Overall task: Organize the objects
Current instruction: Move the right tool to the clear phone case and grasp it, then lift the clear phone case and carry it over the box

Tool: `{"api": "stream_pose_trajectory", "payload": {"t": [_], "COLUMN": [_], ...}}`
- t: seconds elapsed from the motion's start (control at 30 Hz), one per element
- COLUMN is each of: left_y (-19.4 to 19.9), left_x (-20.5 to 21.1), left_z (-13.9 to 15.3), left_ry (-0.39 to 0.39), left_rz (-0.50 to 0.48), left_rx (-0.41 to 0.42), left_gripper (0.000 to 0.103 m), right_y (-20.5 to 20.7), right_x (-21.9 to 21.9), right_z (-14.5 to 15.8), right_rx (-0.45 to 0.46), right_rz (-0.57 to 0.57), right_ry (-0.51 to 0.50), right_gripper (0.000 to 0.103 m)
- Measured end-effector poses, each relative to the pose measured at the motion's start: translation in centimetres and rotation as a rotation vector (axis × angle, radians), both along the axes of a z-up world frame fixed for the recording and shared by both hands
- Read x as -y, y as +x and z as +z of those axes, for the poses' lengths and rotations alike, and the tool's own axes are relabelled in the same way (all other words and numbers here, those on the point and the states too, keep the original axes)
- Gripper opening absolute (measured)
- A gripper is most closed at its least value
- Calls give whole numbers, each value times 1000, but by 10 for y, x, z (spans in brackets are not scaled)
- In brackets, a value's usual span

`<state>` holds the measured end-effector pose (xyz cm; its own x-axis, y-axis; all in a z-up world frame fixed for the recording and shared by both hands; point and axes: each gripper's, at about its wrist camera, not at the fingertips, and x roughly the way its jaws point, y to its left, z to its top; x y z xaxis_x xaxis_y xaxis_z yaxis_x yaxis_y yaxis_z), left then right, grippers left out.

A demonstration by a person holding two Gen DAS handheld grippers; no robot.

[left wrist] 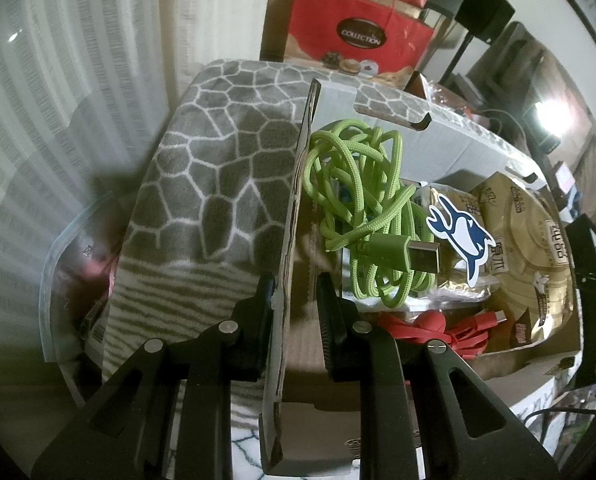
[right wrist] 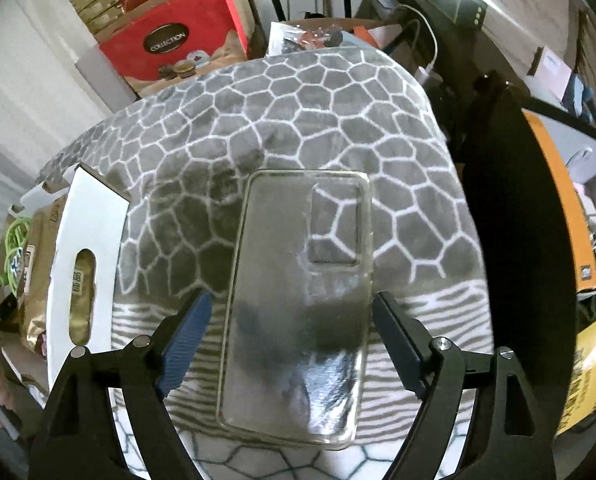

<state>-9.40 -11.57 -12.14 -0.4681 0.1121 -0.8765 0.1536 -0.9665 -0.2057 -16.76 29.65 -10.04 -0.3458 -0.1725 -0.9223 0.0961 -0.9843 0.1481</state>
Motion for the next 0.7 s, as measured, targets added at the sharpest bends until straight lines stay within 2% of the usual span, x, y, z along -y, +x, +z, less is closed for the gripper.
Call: {"api": "stream_pose_trajectory", "payload": {"t": [0.17,0.27,0.33,0.5,0.7], "left_y": [0,0,0,0,-1], "left_x": [-1,-1,0,0,2], "left_z": [0,0,0,0,0], "left_ry": [1,1,2,2,4], "left_rz": [1,1,2,2,3], "left_rx": [0,-1,0,0,0], "left_gripper": [18,18,18,18,18], "right_y": [-2,1,2,5,12], "right_x": [6,9,8,2,7], "right_z": [-8,-9,-9,-6,18], "right_rx": [8,-20,-39,-63,-117], "right_rz": [-13,5,10,14,43], "right_ry": [32,63,73,33,-20], "right_gripper": [86,86,80,80,80]}}
